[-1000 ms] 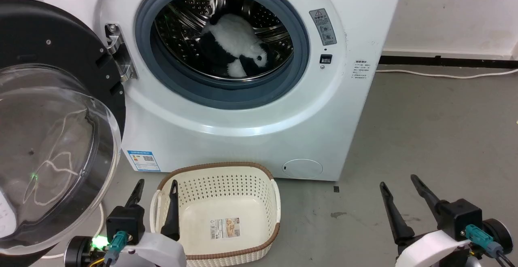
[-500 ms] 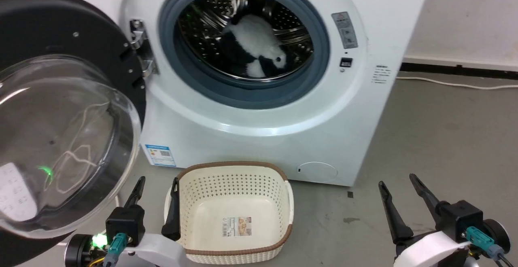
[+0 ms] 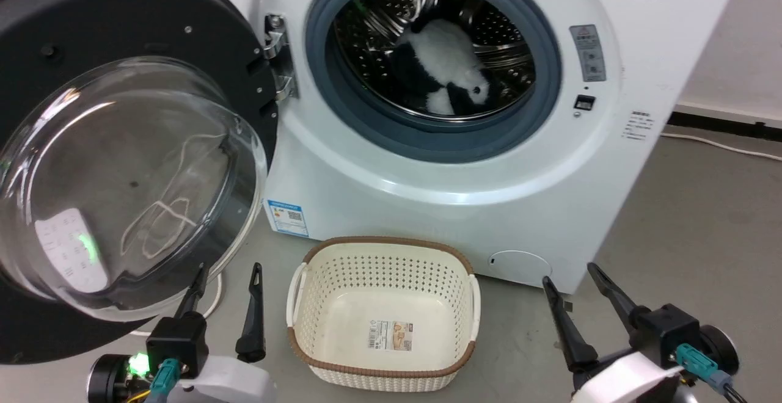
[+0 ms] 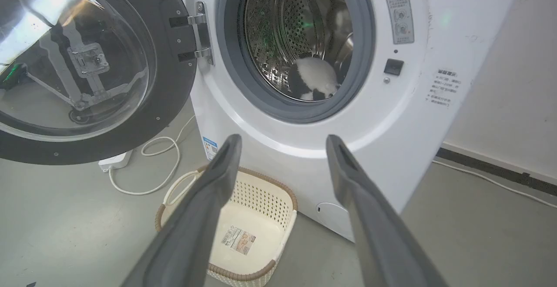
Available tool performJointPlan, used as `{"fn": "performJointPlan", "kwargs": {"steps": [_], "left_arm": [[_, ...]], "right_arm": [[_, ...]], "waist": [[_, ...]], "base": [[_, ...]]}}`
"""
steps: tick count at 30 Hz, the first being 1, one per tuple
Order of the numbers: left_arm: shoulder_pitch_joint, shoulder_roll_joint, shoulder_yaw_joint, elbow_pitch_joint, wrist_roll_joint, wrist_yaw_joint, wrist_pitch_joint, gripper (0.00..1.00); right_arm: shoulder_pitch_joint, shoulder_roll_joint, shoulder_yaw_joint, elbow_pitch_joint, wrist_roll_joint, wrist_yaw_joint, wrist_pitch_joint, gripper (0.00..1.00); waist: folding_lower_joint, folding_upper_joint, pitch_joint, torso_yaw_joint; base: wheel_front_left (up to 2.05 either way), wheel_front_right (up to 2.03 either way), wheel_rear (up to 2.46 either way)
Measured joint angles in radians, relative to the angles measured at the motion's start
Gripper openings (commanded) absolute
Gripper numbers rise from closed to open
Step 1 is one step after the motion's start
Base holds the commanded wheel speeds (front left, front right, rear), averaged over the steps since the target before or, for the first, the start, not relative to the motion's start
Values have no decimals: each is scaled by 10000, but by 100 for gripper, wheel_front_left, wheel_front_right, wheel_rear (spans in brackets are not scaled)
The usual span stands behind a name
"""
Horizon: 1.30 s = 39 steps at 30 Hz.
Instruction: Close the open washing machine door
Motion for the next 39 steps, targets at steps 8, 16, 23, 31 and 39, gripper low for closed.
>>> {"fn": "performJointPlan", "kwargs": {"steps": [8,16,23,31,39], "left_arm": [[154,-4,56,-221,-15,31,-178,100],[267,-8,104,-405,-25,100,-353,100],[343,-10,134,-535,-25,100,-504,100],[368,0,178,-614,-23,92,-663,100],[422,10,276,-633,-102,71,-825,100]], "right_arm": [[-338,-59,453,219,182,0,-176,100],[-553,-136,798,422,320,0,-355,100],[-683,-169,1062,531,414,0,-504,100],[-743,-199,1365,650,594,0,-640,100],[-825,-236,1597,779,662,0,-819,100]], "waist": [[0,0,84,378],[0,0,127,734],[0,0,153,1037],[0,0,173,1372],[0,0,217,1722]], "base": [[0,0,0],[0,0,0],[-1,-1,-1],[0,0,0],[0,0,0]]}}
